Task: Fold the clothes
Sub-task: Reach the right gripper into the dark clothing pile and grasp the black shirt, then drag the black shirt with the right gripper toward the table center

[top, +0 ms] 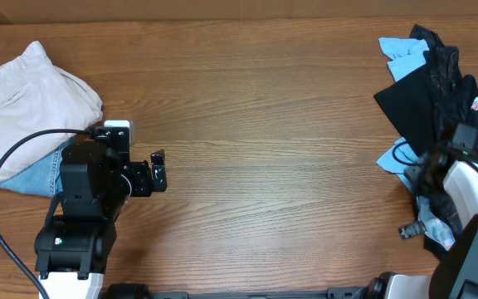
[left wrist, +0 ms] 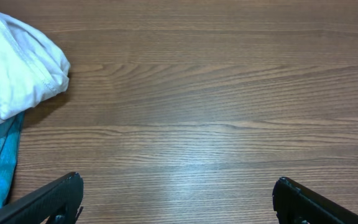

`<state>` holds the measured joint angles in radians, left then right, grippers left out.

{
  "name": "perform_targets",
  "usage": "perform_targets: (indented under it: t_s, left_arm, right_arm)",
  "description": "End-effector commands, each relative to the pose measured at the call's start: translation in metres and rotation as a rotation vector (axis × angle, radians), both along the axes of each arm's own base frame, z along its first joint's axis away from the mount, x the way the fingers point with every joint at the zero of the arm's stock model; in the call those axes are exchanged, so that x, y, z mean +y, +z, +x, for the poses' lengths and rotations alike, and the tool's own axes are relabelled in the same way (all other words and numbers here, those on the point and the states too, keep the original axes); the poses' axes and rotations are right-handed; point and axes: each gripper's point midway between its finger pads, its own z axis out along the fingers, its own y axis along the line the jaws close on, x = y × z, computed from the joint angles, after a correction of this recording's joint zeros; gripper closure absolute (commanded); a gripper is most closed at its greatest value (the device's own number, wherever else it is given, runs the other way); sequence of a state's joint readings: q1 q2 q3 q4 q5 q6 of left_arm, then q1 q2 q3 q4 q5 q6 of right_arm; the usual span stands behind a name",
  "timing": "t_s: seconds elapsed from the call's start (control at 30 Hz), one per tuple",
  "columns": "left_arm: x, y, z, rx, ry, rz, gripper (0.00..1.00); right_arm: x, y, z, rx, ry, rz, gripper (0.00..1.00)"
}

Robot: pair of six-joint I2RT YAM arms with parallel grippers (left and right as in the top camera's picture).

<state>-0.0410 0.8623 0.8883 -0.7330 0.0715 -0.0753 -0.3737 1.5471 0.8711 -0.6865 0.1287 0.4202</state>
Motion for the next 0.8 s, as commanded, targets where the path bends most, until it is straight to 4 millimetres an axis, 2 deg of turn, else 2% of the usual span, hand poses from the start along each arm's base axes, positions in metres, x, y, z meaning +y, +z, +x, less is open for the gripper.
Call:
perform_targets:
  t_s: [0.0, 0.17, 0.27, 0.3, 0.37, 0.5, 0.6, 0.7, 0.77]
  left_arm:
    - [0.001, 0.014, 0.003, -0.038, -0.007, 0.006, 0.0]
    - [0.001, 0.012, 0.004, -0.033, -0.007, 0.006, 0.0]
    - [0.001, 0.011, 0.004, -0.029, -0.007, 0.006, 0.0]
    - [0.001, 0.011, 0.004, -0.027, -0.007, 0.006, 0.0]
    - [0.001, 0.011, 0.004, -0.027, -0.007, 0.006, 0.0]
    - [0.001, 0.011, 0.004, -0.027, -0.007, 0.006, 0.0]
    - [0.001, 0.011, 0.004, -0.027, -0.007, 0.006, 0.0]
    - [0.001, 0.011, 0.004, -0.027, -0.008, 0.006, 0.0]
    - [0.001, 0.011, 0.004, -0.027, -0.007, 0.006, 0.0]
  right_arm:
    - [0.049, 0.055, 0.051, -0.205, 0.249, 0.065, 0.96]
    - [0.136, 0.106, 0.076, -0.347, 0.54, 0.042, 0.96]
    - [0.194, 0.122, 0.082, -0.423, 0.702, 0.054, 0.96]
    - [0.223, 0.127, 0.082, -0.454, 0.776, 0.066, 0.96]
    - [0.262, 0.134, 0.081, -0.506, 0.873, 0.084, 0.96]
    - [0.316, 0.146, 0.084, -0.61, 0.987, 0.079, 0.96]
    - [0.348, 0.148, 0.088, -0.672, 1.042, 0.09, 0.96]
    - [0.373, 0.141, 0.096, -0.713, 1.077, 0.105, 0.96]
    - [0.383, 0.13, 0.099, -0.71, 1.091, 0.112, 0.95]
